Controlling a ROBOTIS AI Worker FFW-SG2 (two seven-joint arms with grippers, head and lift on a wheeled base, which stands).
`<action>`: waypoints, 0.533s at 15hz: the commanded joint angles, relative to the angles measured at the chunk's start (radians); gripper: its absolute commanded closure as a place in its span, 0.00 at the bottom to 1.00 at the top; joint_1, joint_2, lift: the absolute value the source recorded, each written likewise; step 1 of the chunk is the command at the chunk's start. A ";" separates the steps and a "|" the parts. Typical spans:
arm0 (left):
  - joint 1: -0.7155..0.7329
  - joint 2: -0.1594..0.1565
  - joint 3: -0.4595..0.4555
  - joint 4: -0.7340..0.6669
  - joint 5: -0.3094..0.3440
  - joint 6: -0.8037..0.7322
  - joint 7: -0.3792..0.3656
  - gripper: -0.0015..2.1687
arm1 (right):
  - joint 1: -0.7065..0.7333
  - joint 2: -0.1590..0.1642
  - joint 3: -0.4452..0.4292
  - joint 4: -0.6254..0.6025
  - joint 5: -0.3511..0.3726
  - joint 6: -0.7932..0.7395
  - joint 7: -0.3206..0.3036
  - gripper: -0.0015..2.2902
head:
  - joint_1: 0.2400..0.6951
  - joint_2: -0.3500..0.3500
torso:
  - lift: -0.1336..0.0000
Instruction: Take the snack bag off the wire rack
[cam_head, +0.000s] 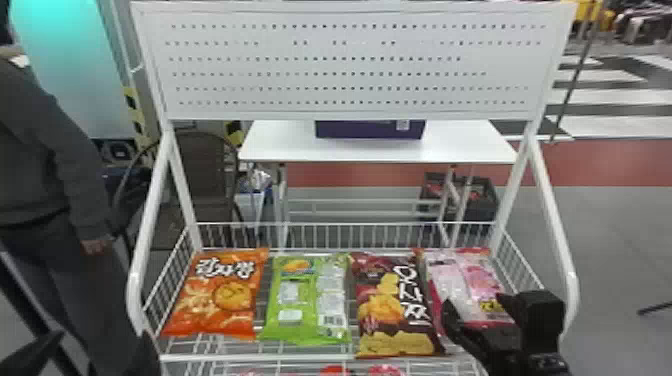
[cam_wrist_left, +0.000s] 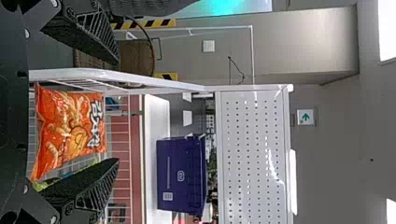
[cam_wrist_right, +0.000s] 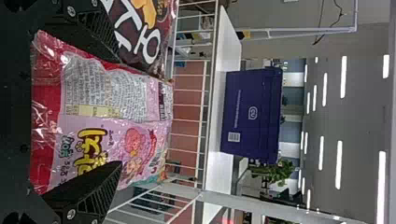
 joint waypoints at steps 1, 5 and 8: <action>0.000 0.000 0.001 0.000 0.000 0.000 0.001 0.07 | -0.012 0.004 -0.002 0.014 -0.005 0.040 -0.001 0.05 | 0.57 0.50 | 1.00; 0.001 -0.001 0.001 -0.001 0.000 0.003 0.002 0.07 | -0.018 0.006 -0.005 0.020 -0.005 0.086 -0.017 0.09 | 0.57 0.50 | 1.00; 0.001 -0.003 0.000 -0.005 -0.002 0.006 0.001 0.07 | 0.001 0.004 -0.009 -0.003 -0.011 0.089 -0.027 0.73 | 0.57 0.50 | 1.00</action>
